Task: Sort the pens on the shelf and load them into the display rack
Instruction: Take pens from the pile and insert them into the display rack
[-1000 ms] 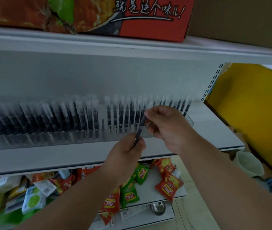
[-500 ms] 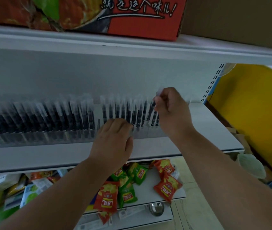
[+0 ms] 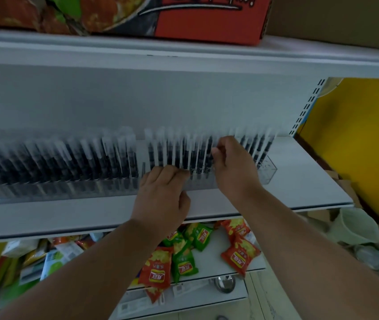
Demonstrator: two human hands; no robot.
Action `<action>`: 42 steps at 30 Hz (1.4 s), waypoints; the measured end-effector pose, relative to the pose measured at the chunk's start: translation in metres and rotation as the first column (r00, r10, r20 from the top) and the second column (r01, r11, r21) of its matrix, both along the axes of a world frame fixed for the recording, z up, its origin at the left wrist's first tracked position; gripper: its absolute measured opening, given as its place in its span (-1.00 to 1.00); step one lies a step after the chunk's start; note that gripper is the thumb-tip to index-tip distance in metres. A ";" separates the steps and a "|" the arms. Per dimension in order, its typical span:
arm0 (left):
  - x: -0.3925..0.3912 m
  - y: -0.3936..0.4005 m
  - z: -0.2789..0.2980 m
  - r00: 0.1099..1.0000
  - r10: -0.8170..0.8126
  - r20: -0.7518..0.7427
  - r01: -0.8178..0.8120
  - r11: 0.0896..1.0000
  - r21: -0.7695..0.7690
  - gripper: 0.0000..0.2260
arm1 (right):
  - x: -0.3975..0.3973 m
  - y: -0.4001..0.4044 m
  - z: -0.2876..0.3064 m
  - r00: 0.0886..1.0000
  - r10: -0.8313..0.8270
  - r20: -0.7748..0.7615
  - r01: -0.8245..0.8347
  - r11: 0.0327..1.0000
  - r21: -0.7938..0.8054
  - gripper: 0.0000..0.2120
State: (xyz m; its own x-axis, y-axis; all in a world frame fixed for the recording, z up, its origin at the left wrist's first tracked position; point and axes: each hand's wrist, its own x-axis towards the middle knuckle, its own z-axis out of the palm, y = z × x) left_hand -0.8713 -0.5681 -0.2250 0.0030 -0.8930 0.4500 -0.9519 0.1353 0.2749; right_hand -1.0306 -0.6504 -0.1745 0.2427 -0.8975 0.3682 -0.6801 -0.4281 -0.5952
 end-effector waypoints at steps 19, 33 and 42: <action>0.037 0.100 -0.004 0.995 0.062 -0.080 -0.066 0.996 -0.059 -0.68 | 0.028 0.115 0.043 0.948 0.019 -0.317 -0.116 0.950 -0.291 -0.69; 0.147 0.274 -0.012 0.894 0.444 0.062 -0.448 0.880 0.157 -0.68 | 0.150 0.221 0.030 0.869 0.383 -0.313 -0.432 0.896 -0.103 -0.66; 0.331 0.375 0.010 0.847 0.502 0.176 -0.518 0.854 0.056 -0.69 | 0.333 0.313 0.045 0.863 0.445 -0.241 -0.485 0.863 -0.143 -0.64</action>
